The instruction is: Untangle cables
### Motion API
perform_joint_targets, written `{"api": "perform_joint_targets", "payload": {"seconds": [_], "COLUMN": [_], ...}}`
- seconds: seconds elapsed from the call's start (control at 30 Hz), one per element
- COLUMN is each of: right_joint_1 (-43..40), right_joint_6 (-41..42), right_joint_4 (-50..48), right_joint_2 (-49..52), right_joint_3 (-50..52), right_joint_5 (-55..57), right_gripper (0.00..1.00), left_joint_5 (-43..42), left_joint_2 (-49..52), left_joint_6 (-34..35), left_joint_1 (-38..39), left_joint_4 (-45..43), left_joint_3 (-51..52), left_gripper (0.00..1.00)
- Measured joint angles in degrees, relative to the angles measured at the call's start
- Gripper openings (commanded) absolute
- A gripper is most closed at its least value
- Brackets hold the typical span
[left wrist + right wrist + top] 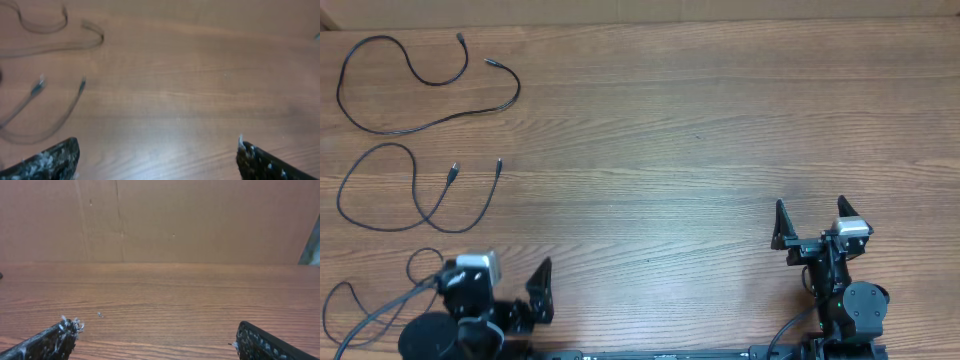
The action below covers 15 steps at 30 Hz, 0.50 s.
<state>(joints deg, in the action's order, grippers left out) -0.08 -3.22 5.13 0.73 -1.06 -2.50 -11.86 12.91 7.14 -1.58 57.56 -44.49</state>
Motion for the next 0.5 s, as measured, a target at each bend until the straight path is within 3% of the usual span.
{"api": "perform_joint_targets", "payload": {"seconds": [0.23, 0.5], "right_joint_1": [0.0, 0.0], "right_joint_6": [0.0, -0.02], "right_joint_4": [0.0, 0.02], "right_joint_2": [0.0, 0.0], "right_joint_3": [0.0, 0.0], "right_joint_5": [0.0, 0.02], "right_gripper": [1.0, 1.0], "left_joint_5": [-1.36, -1.14], "left_joint_2": [-7.08, -11.91], "left_joint_6": [-4.72, -6.05], "left_joint_1": [0.02, 0.04], "left_joint_4": [-23.47, -39.39], "left_joint_3": [16.57, 30.18], "left_gripper": [1.0, 1.0]}}
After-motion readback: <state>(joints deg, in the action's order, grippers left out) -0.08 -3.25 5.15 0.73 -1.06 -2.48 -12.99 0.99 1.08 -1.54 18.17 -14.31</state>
